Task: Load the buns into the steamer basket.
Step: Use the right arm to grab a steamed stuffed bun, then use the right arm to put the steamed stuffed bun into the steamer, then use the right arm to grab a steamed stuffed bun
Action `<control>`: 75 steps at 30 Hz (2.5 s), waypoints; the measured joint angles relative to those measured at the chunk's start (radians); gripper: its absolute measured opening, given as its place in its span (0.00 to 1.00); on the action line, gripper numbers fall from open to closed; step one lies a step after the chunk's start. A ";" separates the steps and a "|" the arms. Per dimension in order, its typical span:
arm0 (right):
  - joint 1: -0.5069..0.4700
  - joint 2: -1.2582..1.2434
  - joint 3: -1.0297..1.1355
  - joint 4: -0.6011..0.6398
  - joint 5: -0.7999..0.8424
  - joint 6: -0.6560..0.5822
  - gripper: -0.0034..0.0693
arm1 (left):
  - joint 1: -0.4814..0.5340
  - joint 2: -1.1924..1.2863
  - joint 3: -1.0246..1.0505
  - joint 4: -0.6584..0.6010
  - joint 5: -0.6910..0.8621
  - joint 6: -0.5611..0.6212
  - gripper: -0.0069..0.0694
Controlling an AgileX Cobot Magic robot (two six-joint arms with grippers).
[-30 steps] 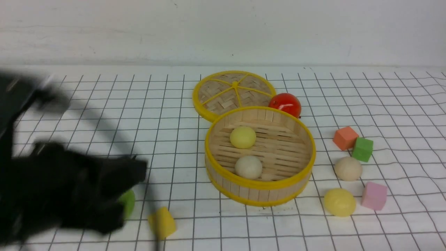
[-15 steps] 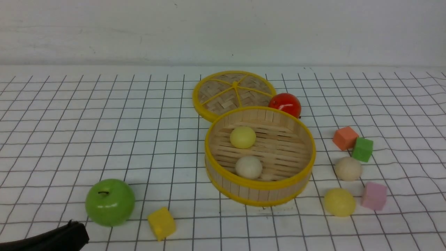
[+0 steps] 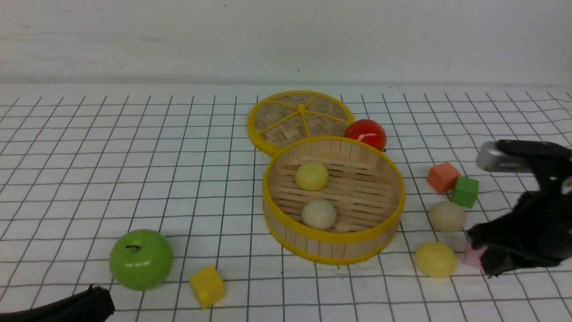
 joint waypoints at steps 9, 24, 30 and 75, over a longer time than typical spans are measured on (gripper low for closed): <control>0.044 0.262 -0.166 -0.100 -0.028 0.097 0.50 | 0.000 0.000 0.000 0.000 0.000 0.001 0.07; 0.044 0.359 -0.178 -0.153 -0.110 0.145 0.46 | 0.000 0.000 0.000 0.001 0.000 0.025 0.07; 0.044 0.370 -0.178 -0.153 -0.118 0.139 0.36 | 0.000 0.000 0.000 0.001 0.000 0.025 0.07; 0.150 0.334 -0.506 -0.222 -0.093 0.130 0.70 | 0.000 0.000 0.000 0.000 -0.022 0.026 0.11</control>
